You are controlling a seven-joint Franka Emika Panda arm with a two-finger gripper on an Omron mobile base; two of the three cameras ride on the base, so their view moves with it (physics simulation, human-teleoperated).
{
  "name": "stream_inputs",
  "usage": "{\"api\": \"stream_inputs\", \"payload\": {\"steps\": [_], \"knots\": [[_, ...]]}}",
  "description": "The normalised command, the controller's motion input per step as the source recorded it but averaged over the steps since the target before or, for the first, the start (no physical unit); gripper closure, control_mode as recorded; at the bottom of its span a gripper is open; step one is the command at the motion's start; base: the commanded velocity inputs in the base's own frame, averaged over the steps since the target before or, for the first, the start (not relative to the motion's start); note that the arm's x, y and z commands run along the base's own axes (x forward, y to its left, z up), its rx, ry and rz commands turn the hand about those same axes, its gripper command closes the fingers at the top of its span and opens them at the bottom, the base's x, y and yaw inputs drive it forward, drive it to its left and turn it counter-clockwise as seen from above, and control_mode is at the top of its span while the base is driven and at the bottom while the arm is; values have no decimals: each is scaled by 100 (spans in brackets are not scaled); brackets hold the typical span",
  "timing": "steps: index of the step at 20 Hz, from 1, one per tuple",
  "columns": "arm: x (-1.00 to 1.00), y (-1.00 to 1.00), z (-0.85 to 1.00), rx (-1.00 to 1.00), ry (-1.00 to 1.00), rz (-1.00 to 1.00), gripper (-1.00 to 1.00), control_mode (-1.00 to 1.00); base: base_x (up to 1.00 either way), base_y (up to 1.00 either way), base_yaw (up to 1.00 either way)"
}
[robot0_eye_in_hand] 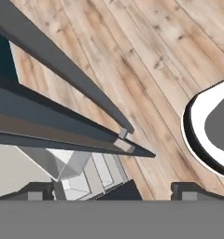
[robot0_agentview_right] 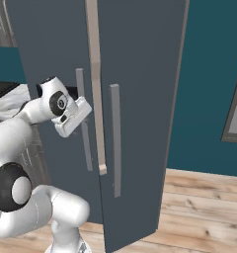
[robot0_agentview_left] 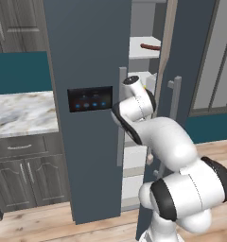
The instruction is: Retrieve the sausage and cheese from the fridge and place them on the cutting board on the counter.
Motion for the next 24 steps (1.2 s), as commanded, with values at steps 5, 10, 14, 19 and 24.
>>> {"api": "stream_inputs", "payload": {"steps": [5, 10, 14, 19, 24], "knots": [[12, -13, -12, 11, -11, -12, -100, -100, 0, 0, 0], [32, -8, -16, 3, -13, -3, -100, -100, 0, 0, 0], [29, 0, -4, 0, -11, 0, -100, -100, 0, 0, 0], [8, 0, -3, 0, -3, 0, -100, -100, 0, 0, 0], [11, 0, -2, 5, 0, -4, -100, -100, 0, 0, 0]]}}
